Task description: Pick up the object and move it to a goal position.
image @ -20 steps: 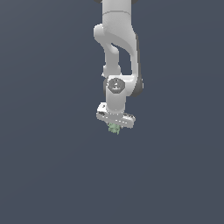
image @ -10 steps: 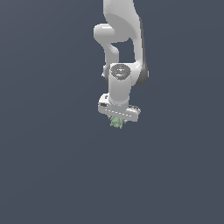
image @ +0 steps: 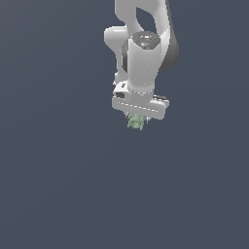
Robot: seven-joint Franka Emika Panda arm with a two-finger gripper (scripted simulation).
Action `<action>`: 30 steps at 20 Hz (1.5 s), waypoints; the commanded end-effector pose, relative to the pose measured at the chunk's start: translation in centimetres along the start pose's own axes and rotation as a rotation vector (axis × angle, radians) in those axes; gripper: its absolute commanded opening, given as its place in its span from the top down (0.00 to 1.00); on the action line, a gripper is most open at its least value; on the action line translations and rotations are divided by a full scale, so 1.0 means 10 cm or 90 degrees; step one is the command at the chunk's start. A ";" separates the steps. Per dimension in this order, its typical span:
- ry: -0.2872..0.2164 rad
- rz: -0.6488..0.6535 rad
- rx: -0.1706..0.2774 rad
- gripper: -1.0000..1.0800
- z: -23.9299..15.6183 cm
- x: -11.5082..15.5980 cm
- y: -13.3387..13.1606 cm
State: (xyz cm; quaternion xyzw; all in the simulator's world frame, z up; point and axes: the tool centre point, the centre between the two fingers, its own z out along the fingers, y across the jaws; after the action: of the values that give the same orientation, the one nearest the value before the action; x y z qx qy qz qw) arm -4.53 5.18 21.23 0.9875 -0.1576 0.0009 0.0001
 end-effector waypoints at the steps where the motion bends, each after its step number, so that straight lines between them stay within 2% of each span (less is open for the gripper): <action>1: 0.000 0.000 0.000 1.00 -0.28 -0.03 -0.05; 19: -0.001 0.000 -0.001 1.00 -2.13 -0.13 -0.45; 30: -0.001 0.000 0.000 1.00 -2.78 -0.14 -0.61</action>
State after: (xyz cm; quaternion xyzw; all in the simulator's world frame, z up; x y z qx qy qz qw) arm -4.02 11.27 48.36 0.9875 -0.1576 0.0006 0.0000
